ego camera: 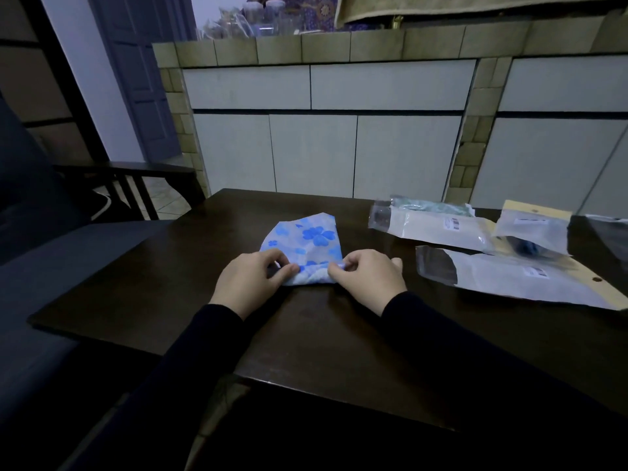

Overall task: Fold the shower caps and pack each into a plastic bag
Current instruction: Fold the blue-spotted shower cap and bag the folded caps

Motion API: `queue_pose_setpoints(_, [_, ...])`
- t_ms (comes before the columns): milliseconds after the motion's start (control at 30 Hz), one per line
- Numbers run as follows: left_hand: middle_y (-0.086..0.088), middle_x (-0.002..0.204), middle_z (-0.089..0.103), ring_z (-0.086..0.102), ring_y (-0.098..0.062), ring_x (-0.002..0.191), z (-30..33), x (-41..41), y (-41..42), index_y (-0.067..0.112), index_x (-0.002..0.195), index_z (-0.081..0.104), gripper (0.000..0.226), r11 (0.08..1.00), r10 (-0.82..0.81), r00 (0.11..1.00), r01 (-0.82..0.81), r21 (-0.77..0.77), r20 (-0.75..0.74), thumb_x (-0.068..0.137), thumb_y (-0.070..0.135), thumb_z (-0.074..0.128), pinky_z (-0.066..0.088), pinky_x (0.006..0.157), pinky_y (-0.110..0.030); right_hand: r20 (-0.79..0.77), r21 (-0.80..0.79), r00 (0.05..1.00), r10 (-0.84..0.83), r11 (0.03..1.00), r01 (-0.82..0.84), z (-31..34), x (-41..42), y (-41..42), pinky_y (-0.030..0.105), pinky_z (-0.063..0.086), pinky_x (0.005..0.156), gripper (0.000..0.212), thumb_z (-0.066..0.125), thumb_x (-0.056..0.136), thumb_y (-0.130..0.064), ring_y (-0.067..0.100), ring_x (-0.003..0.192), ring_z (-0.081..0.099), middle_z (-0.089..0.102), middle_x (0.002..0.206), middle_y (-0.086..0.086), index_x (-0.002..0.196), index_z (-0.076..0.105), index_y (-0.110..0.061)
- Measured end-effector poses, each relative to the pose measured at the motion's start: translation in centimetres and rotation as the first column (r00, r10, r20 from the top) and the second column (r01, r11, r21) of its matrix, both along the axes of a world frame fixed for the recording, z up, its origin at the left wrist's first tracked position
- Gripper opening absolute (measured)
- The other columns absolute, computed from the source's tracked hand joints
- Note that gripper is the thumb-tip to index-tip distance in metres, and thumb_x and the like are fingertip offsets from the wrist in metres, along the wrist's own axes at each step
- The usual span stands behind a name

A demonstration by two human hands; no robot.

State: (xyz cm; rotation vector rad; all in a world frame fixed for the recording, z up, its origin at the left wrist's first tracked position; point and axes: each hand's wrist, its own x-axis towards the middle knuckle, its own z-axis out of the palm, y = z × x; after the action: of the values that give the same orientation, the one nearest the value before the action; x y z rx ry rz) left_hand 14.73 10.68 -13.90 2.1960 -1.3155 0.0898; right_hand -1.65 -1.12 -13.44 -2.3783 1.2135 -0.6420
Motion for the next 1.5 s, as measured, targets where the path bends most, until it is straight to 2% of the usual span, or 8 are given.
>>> queue_pose_setpoints(267, [0.009, 0.090, 0.063, 0.047, -0.011, 0.076, -0.3, -0.5, -0.1, 0.029, 0.080, 0.072, 0.004, 0.981, -0.109, 0.912, 0.164, -0.107, 0.395, 0.080, 0.033, 0.073, 0.036, 0.059, -0.024, -0.117, -0.420, 0.990, 0.076, 0.900, -0.119, 0.0, -0.5, 0.7, 0.036, 0.023, 0.081, 0.020, 0.049, 0.092, -0.041, 0.016, 0.100, 0.047, 0.055, 0.107, -0.010, 0.108, 0.060, -0.034])
queue_pose_setpoints(433, [0.013, 0.092, 0.065, 0.056, -0.009, 0.088, -0.6, -0.2, 0.3, 0.027, 0.089, 0.075, 0.019, 0.982, -0.166, 0.972, 0.179, -0.067, 0.167, 0.089, 0.040, 0.061, 0.041, 0.074, -0.023, -0.236, -0.401, 0.964, 0.122, 0.891, -0.211, 0.1, -1.0, 0.5, 0.036, 0.020, 0.079, 0.029, 0.043, 0.097, -0.047, 0.016, 0.096, 0.048, 0.061, 0.107, -0.012, 0.109, 0.067, -0.037])
queue_pose_setpoints(533, [0.017, 0.089, 0.061, 0.054, -0.002, 0.088, -0.5, -0.3, 0.8, 0.030, 0.090, 0.075, 0.028, 0.985, -0.163, 0.981, 0.169, -0.044, 0.104, 0.078, 0.054, 0.068, 0.043, 0.076, -0.021, -0.262, -0.321, 0.952, 0.156, 0.917, -0.238, 0.2, -1.6, -0.2, 0.037, 0.024, 0.083, 0.037, 0.046, 0.090, -0.061, 0.013, 0.097, 0.050, 0.060, 0.106, -0.015, 0.113, 0.067, -0.040])
queue_pose_setpoints(667, [0.016, 0.089, 0.059, 0.054, -0.002, 0.089, -0.2, -0.7, 0.8, 0.027, 0.096, 0.076, 0.030, 0.991, -0.134, 0.989, 0.135, -0.024, 0.063, 0.077, 0.049, 0.072, 0.044, 0.078, -0.020, -0.259, -0.234, 0.946, 0.197, 0.937, -0.259, 0.6, -1.8, -0.9, 0.038, 0.026, 0.089, 0.035, 0.050, 0.089, -0.059, 0.012, 0.104, 0.050, 0.060, 0.111, -0.016, 0.115, 0.066, -0.042])
queue_pose_setpoints(900, [0.012, 0.085, 0.064, 0.056, -0.004, 0.081, 0.1, -1.1, 0.8, 0.031, 0.088, 0.074, 0.022, 0.996, -0.081, 0.997, 0.080, -0.035, -0.008, 0.085, 0.049, 0.063, 0.043, 0.069, -0.021, -0.267, -0.425, 0.950, 0.162, 0.865, -0.267, 0.1, -0.9, -0.5, 0.035, 0.023, 0.080, 0.031, 0.040, 0.098, -0.042, 0.017, 0.093, 0.047, 0.065, 0.100, -0.009, 0.106, 0.069, -0.033])
queue_pose_setpoints(1233, [0.005, 0.083, 0.064, 0.058, -0.014, 0.082, 0.2, -2.1, 0.4, 0.030, 0.086, 0.063, 0.019, 0.999, 0.034, 0.997, -0.036, -0.035, -0.065, 0.088, 0.049, 0.059, 0.042, 0.065, -0.030, -0.095, -0.218, 0.989, 0.116, 0.967, -0.134, -0.2, -0.2, -0.8, 0.037, 0.028, 0.087, 0.025, 0.046, 0.094, -0.039, 0.016, 0.092, 0.051, 0.065, 0.086, -0.010, 0.086, 0.067, -0.027])
queue_pose_setpoints(1400, [0.005, 0.086, 0.065, 0.054, -0.019, 0.092, -0.1, -2.2, 0.3, 0.030, 0.088, 0.063, 0.021, 0.997, 0.074, 0.996, -0.073, -0.025, 0.058, 0.090, 0.049, 0.054, 0.040, 0.081, -0.035, -0.166, -0.277, 0.982, 0.091, 0.951, -0.135, -0.1, -0.2, -0.5, 0.038, 0.030, 0.087, 0.032, 0.039, 0.096, -0.041, 0.016, 0.088, 0.050, 0.062, 0.079, -0.006, 0.085, 0.065, -0.026])
queue_pose_setpoints(1500, [0.011, 0.093, 0.056, 0.047, -0.014, 0.095, 0.0, -2.1, 0.2, 0.033, 0.090, 0.065, 0.017, 0.996, 0.081, 0.989, -0.075, -0.051, 0.122, 0.089, 0.048, 0.056, 0.032, 0.077, -0.032, -0.197, -0.340, 0.977, 0.079, 0.929, -0.144, -0.2, -0.3, -0.6, 0.038, 0.029, 0.084, 0.031, 0.040, 0.096, -0.043, 0.016, 0.091, 0.048, 0.059, 0.087, -0.006, 0.091, 0.066, -0.027])
